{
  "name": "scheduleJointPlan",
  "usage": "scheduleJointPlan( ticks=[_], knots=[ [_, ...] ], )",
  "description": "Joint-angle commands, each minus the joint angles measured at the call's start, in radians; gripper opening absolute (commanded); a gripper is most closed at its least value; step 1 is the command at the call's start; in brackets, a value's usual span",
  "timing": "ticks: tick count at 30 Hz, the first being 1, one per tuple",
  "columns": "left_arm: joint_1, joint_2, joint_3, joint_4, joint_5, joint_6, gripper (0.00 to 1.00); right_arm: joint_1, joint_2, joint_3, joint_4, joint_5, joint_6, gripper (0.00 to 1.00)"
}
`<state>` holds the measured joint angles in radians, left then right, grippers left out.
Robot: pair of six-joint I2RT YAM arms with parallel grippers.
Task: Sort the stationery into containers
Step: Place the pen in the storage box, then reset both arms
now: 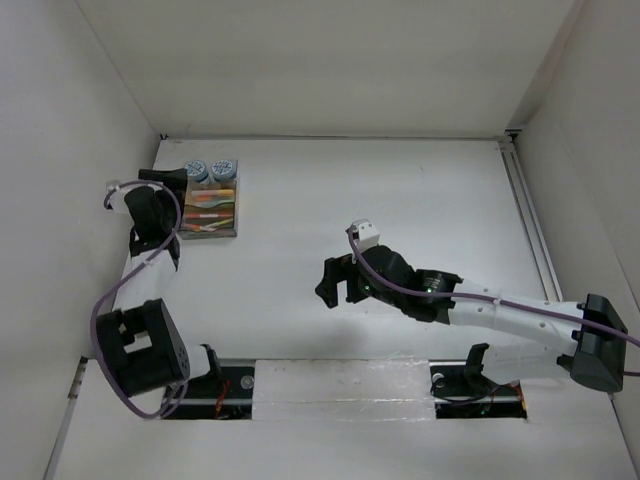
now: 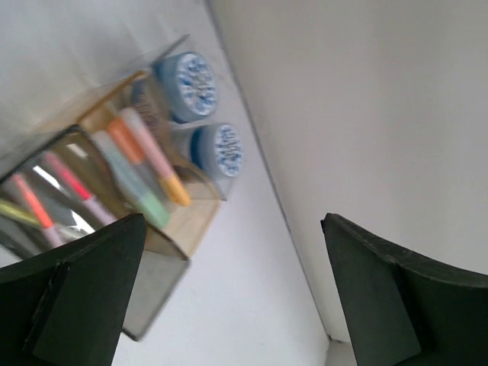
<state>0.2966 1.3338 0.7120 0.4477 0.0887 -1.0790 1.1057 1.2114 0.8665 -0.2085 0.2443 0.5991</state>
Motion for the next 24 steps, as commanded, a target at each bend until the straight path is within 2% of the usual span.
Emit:
scheduleJointPlan(
  ticks=[1,3,4,7,8,11,14,15,17,18,21,22,24],
  knots=[
    [-0.048,-0.123,0.124,-0.111,-0.026,0.074,1.0,-0.003,-0.022,-0.001,0.021,0.009,-0.002,0.99],
    [-0.073,-0.157,0.22,-0.216,-0.026,0.144,1.0,-0.003,-0.056,0.023,-0.017,0.047,-0.002,0.99],
    [-0.073,-0.183,0.245,-0.312,0.029,0.162,1.0,-0.003,-0.07,0.034,-0.04,0.062,-0.002,0.99],
    [-0.073,-0.215,0.312,-0.447,0.13,0.275,1.0,-0.003,-0.14,0.106,-0.178,0.157,-0.002,0.99],
    [-0.073,-0.243,0.313,-0.521,0.199,0.313,1.0,-0.003,-0.16,0.129,-0.224,0.229,-0.002,0.99],
    [-0.073,-0.321,0.313,-0.648,0.265,0.468,1.0,-0.003,-0.239,0.224,-0.412,0.338,0.007,0.99],
    [-0.073,-0.41,0.264,-0.716,0.296,0.559,1.0,-0.003,-0.317,0.313,-0.573,0.453,0.007,0.99],
    [-0.073,-0.492,0.238,-0.725,0.305,0.585,1.0,-0.003,-0.337,0.334,-0.61,0.475,0.007,0.99],
    [-0.128,-0.597,0.122,-0.698,0.26,0.573,1.0,-0.003,-0.407,0.382,-0.707,0.526,0.007,0.99],
    [-0.142,-0.696,0.088,-0.661,0.299,0.573,1.0,-0.003,-0.432,0.394,-0.732,0.538,0.016,0.99],
    [-0.142,-0.83,0.072,-0.725,0.249,0.573,1.0,-0.003,-0.531,0.41,-0.798,0.547,0.025,0.99],
    [-0.142,-0.86,0.072,-0.775,0.2,0.573,1.0,-0.003,-0.555,0.41,-0.807,0.523,0.025,0.99],
    [-0.142,-0.906,0.081,-0.788,0.2,0.561,1.0,-0.003,-0.613,0.399,-0.819,0.507,0.025,0.99]
  ],
)
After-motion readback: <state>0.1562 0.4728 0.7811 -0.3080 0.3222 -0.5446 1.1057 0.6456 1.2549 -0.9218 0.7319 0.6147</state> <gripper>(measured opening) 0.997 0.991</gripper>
